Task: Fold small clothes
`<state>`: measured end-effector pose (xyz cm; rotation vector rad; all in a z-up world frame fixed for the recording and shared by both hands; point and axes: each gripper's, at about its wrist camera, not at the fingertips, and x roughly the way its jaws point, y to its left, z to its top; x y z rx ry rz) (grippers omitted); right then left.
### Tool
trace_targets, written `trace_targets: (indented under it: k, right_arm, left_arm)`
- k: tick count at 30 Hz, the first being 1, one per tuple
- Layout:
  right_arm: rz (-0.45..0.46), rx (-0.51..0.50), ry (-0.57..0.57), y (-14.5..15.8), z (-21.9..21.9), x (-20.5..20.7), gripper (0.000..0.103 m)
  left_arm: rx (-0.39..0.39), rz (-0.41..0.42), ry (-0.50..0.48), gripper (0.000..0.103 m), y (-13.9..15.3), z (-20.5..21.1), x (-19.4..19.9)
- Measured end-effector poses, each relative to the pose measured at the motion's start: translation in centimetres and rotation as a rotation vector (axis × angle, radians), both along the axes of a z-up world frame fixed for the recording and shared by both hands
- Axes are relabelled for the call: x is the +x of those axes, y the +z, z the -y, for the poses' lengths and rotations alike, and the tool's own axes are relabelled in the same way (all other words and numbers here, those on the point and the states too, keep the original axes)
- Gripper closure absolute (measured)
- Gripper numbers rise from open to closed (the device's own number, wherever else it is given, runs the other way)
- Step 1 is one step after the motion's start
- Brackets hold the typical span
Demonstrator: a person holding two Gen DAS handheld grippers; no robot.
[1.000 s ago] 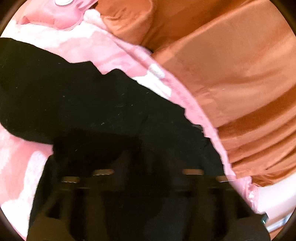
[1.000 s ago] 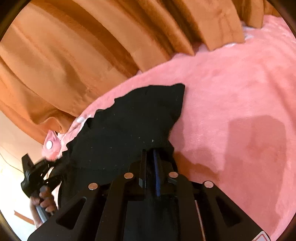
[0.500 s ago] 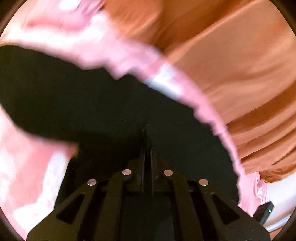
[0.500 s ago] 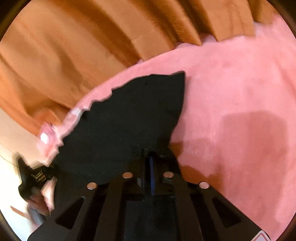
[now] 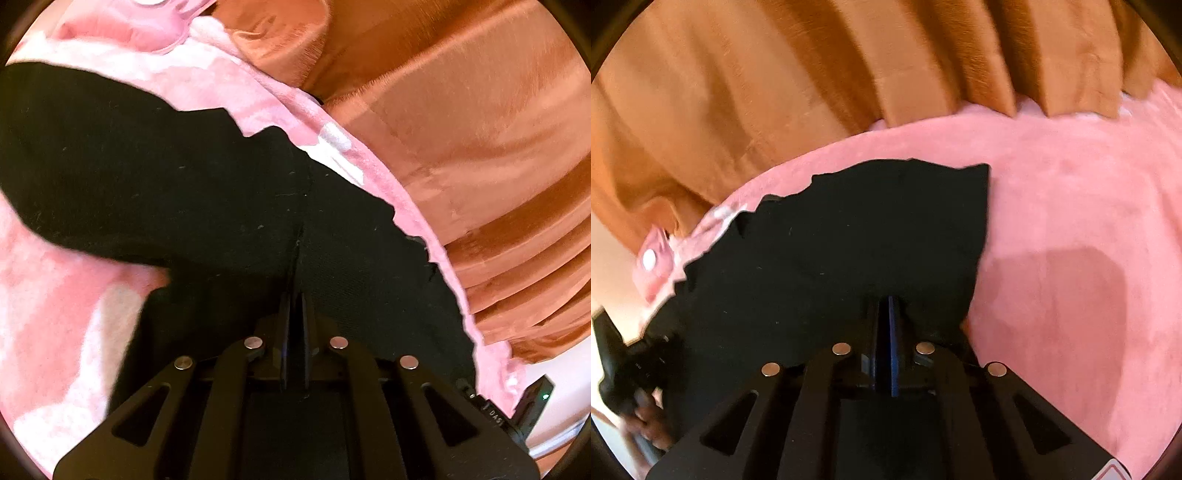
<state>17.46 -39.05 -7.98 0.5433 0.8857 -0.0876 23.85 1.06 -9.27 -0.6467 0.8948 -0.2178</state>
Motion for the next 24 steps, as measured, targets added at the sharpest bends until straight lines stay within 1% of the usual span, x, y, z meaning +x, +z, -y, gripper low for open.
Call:
trace_targets:
  k: [1,2,3,4,6,7,8,9,10,11,12,13,14,16,17,18,19,21,22,23,24]
  right_arm:
    - [0.008,0.003,-0.018,0.6,-0.1,-0.6,0.097]
    - [0.028,-0.013,-0.012,1.4,-0.8,-1.5,0.089]
    - [0.034,-0.037,-0.001,1.8,-1.4,-2.0,0.089]
    - [0.043,-0.064,0.018,2.1,-2.2,-2.6,0.089]
    - [0.058,-0.102,0.093,1.9,-4.5,-3.4,0.088]
    - [0.061,-0.113,0.118,1.5,-5.3,-3.6,0.086]
    - [0.043,-0.113,0.138,0.5,-6.1,-3.7,0.08]
    - [0.026,-0.111,0.134,0.2,-6.4,-3.6,0.08]
    - [0.052,-0.119,0.121,0.4,-6.6,-4.2,0.076]
    - [0.051,-0.104,0.123,0.2,-6.6,-4.1,0.069]
    - [0.041,-0.103,0.127,0.1,-6.9,-4.0,0.069]
    - [0.046,-0.103,0.124,0.2,-6.8,-4.0,0.069]
    - [0.046,-0.1,0.124,0.2,-6.9,-3.9,0.069]
    - [0.051,-0.082,0.125,0.1,-6.6,-3.8,0.068]
    - [0.053,-0.075,0.126,0.1,-6.5,-3.9,0.067]
    - [0.057,-0.065,0.127,0.1,-6.4,-4.0,0.066]
    - [0.058,-0.061,0.128,0.2,-6.4,-4.0,0.065]
    - [0.058,-0.064,0.131,0.2,-6.6,-4.0,0.064]
    - [0.059,-0.065,0.133,0.3,-6.6,-4.0,0.062]
    - [0.06,-0.063,0.136,0.3,-6.7,-3.9,0.061]
    - [0.062,-0.061,0.138,0.3,-6.7,-4.0,0.06]
  left_arm:
    - [-0.029,0.011,0.038,0.098,0.7,-1.6,-0.7]
    - [-0.045,0.038,0.073,0.098,1.3,-3.0,-1.3]
    - [-0.059,0.073,0.117,0.096,2.1,-4.9,-2.1]
    - [-0.054,0.095,0.184,0.091,3.0,-8.0,-2.9]
    - [-0.018,0.077,0.276,0.055,3.4,-12.2,-3.4]
    - [0.013,0.056,0.354,0.053,3.3,-15.4,-3.5]
    - [0.035,0.034,0.418,0.052,3.1,-17.9,-3.5]
    - [0.043,0.015,0.472,0.051,2.8,-20.3,-3.4]
    - [0.035,-0.012,0.529,0.051,2.3,-23.0,-3.0]
    - [0.021,-0.039,0.572,0.051,1.7,-25.0,-2.6]
    - [-0.01,-0.05,0.591,0.052,0.9,-27.0,-1.9]
    - [-0.024,-0.04,0.588,0.053,0.6,-27.7,-1.4]
    - [-0.002,-0.03,0.591,0.058,0.7,-28.2,-0.9]
    - [0.095,-0.065,0.582,0.077,1.1,-27.7,1.0]
    - [0.111,-0.07,0.558,0.1,1.4,-27.1,1.8]
    - [0.118,-0.068,0.537,0.101,1.9,-26.5,2.3]
    - [0.145,-0.035,0.52,0.101,3.3,-25.0,2.6]
    - [0.214,0.067,0.44,0.101,6.9,-20.8,3.0]
    - [0.246,0.148,0.36,0.101,9.6,-17.0,3.0]
    - [0.258,0.223,0.274,0.101,12.0,-13.2,2.7]
    - [0.259,0.26,0.219,0.1,13.2,-10.8,2.6]
